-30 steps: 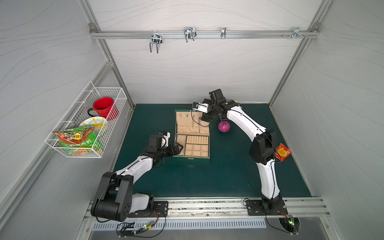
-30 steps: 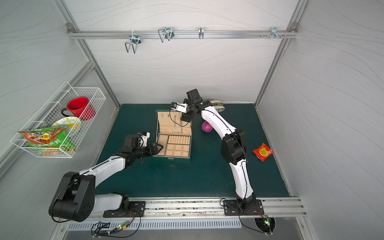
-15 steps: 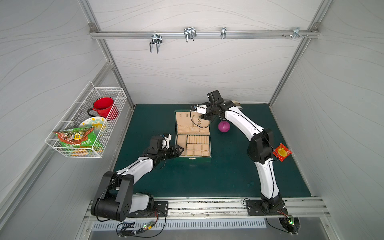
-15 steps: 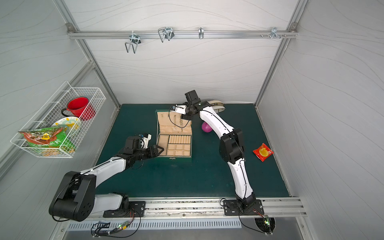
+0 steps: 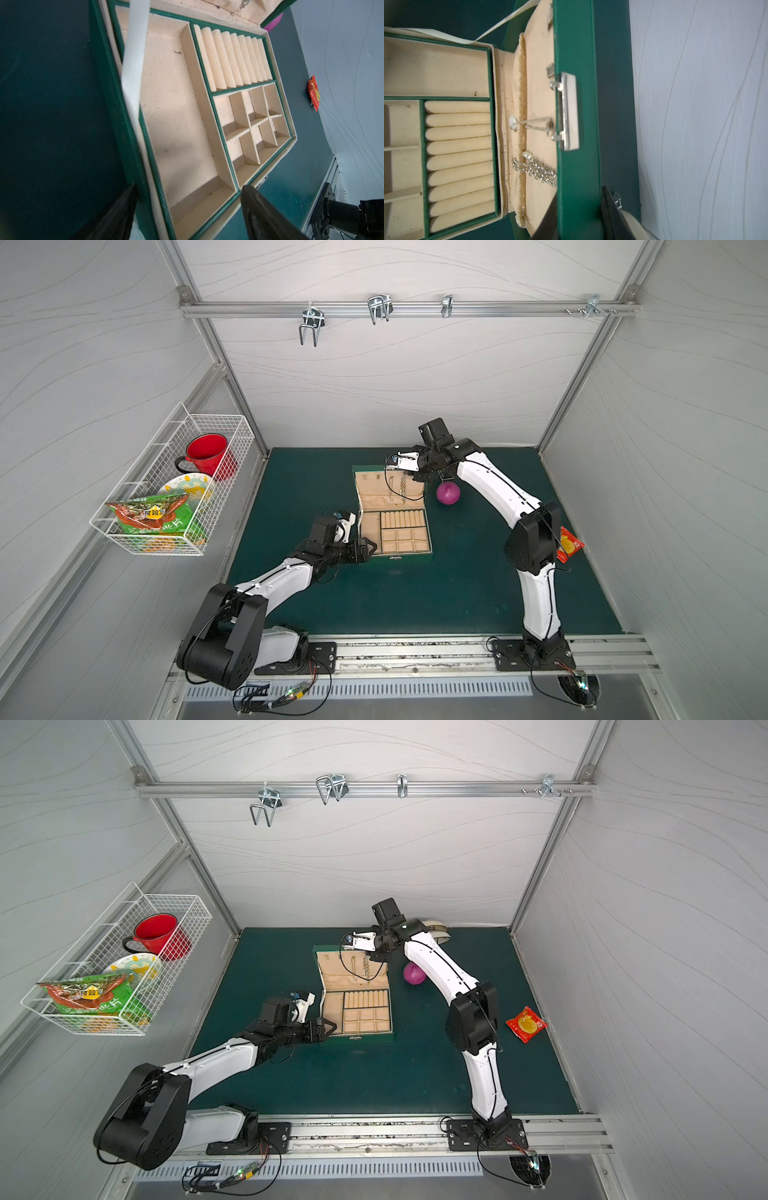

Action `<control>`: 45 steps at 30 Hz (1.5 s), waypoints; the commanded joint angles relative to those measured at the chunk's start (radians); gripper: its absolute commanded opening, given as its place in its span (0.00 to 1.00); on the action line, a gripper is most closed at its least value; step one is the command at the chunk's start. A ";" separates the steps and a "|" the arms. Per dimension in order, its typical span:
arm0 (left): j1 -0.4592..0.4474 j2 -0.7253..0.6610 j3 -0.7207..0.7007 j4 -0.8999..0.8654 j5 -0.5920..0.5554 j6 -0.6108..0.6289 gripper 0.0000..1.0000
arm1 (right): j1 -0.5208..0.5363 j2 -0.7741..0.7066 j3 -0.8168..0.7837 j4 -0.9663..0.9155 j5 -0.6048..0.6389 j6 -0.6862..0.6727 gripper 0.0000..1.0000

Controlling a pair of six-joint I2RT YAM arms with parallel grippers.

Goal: Put jewelry chain into jewelry box
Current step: Close the fastener on the jewelry box, then open the storage slot of the jewelry box.

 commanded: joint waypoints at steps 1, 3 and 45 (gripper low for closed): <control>-0.071 -0.003 -0.019 0.038 0.177 0.007 0.82 | 0.012 -0.032 -0.087 -0.021 0.066 0.102 0.16; -0.091 0.000 -0.029 0.065 0.198 -0.004 0.82 | 0.009 -0.058 -0.123 -0.021 0.081 0.111 0.15; -0.234 0.376 0.571 -0.067 -0.334 1.093 0.55 | -0.074 -0.733 -0.990 0.501 -0.062 1.495 0.70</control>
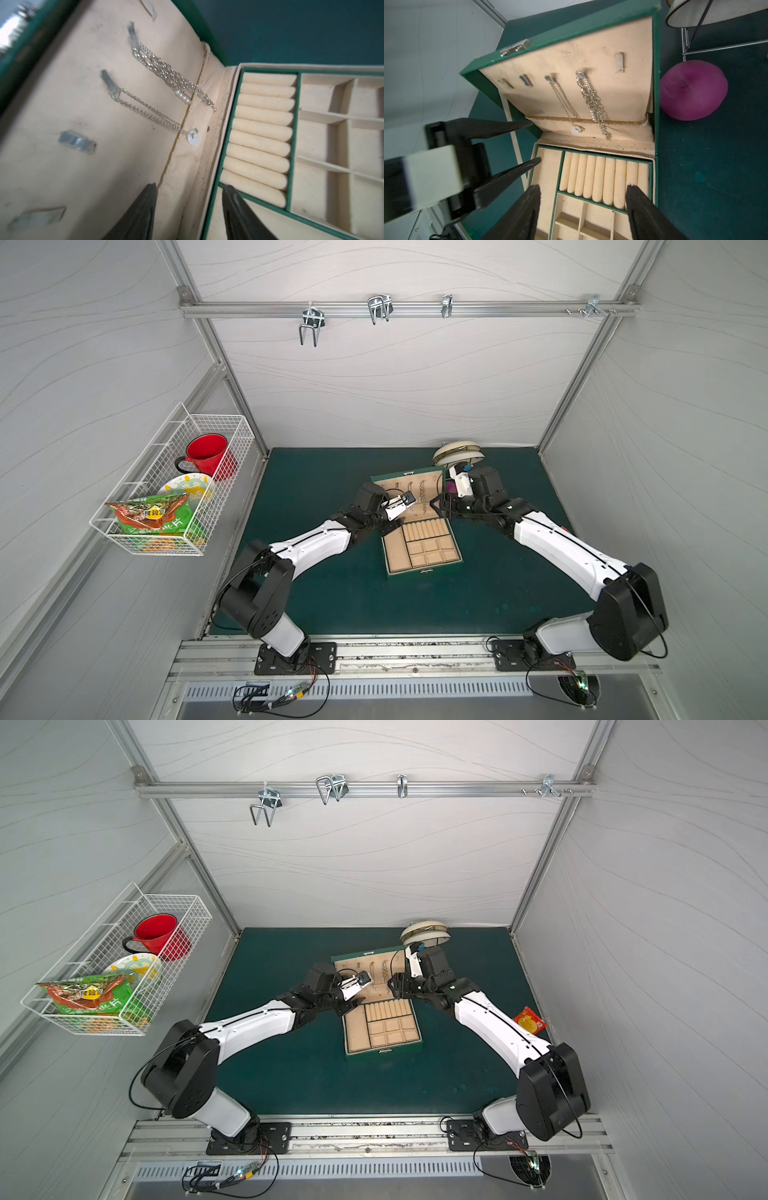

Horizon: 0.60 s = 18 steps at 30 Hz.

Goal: Put jewelry chain into jewelry box
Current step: Open the storage slot of the jewelry box.

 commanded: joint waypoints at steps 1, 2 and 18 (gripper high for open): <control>0.009 0.059 0.063 -0.002 -0.030 0.085 0.55 | -0.007 -0.041 -0.002 0.046 -0.027 0.020 0.70; 0.010 0.071 0.066 0.001 -0.047 0.089 0.55 | -0.009 -0.043 -0.003 0.046 -0.036 0.019 0.70; 0.024 0.094 0.033 0.126 -0.128 0.116 0.55 | -0.011 -0.022 -0.020 0.076 -0.116 0.004 0.70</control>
